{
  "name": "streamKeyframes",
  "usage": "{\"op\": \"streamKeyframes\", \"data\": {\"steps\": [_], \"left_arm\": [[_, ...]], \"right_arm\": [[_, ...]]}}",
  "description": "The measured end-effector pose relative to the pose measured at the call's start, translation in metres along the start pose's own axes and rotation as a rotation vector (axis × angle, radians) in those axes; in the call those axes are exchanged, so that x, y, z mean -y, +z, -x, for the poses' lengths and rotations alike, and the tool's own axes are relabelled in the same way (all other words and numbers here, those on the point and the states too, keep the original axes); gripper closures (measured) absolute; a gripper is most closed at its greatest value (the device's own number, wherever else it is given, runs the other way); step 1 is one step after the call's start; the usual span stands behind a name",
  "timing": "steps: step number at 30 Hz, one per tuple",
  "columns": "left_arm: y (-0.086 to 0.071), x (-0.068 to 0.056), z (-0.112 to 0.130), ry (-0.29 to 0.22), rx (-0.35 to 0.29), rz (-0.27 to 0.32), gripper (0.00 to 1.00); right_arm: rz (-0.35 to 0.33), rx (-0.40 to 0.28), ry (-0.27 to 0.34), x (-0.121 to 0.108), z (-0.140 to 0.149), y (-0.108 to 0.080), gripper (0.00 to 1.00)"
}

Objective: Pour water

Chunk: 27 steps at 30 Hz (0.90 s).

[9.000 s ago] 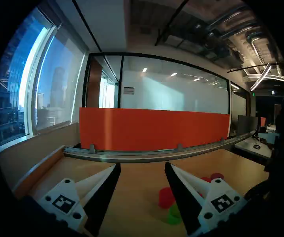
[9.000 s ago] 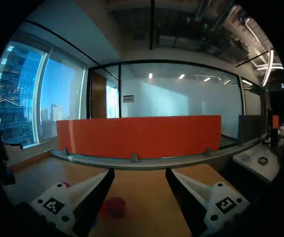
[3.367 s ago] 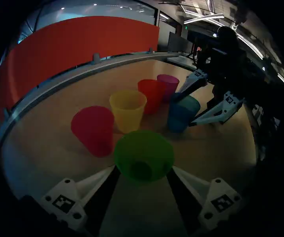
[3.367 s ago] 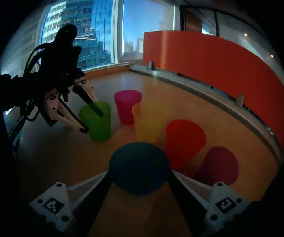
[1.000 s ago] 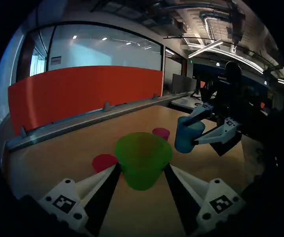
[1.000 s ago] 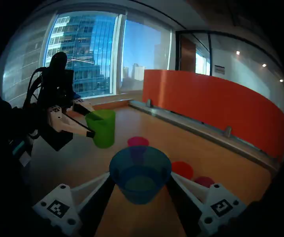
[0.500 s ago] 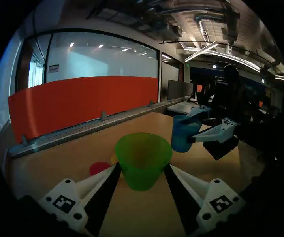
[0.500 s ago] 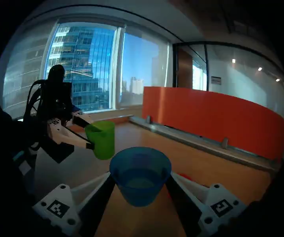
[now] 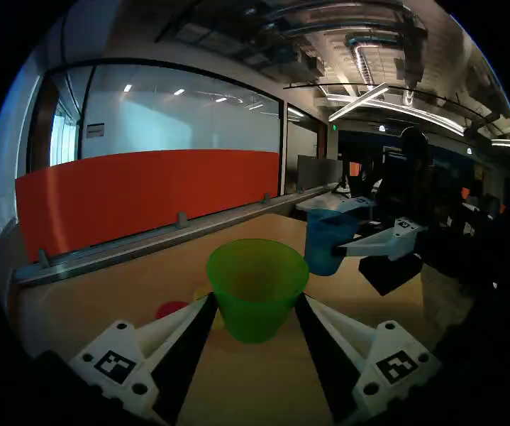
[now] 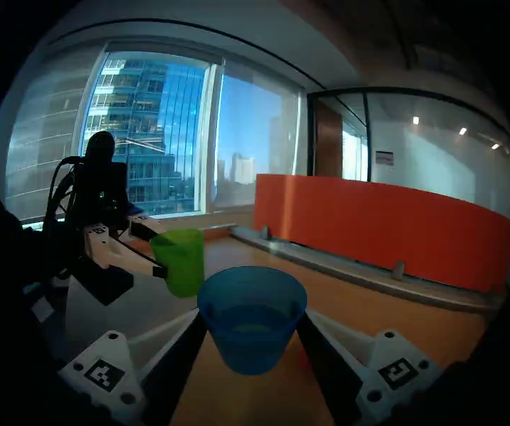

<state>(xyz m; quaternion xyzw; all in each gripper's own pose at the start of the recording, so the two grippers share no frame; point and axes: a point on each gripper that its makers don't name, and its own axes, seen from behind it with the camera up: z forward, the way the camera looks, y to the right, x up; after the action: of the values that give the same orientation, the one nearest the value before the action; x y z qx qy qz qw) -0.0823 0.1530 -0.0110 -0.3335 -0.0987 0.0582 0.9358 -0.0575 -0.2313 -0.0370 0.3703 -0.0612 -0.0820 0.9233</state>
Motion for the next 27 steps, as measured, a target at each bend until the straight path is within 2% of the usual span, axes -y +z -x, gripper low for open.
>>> {"op": "streamKeyframes", "data": {"steps": [12,24,27], "left_arm": [[-0.004,-0.012,-0.01,0.018,-0.018,0.016,0.2],[-0.001,-0.031,-0.01,0.012,-0.011,0.058,0.2],[0.001,-0.032,-0.012,0.006,-0.016,0.058,0.2]], "right_arm": [[-0.012,-0.011,-0.036,0.007,-0.018,-0.004,0.13],[-0.014,-0.015,-0.131,0.011,-0.039,-0.003,0.13],[-0.013,-0.017,-0.156,0.012,-0.045,-0.002,0.13]]}}
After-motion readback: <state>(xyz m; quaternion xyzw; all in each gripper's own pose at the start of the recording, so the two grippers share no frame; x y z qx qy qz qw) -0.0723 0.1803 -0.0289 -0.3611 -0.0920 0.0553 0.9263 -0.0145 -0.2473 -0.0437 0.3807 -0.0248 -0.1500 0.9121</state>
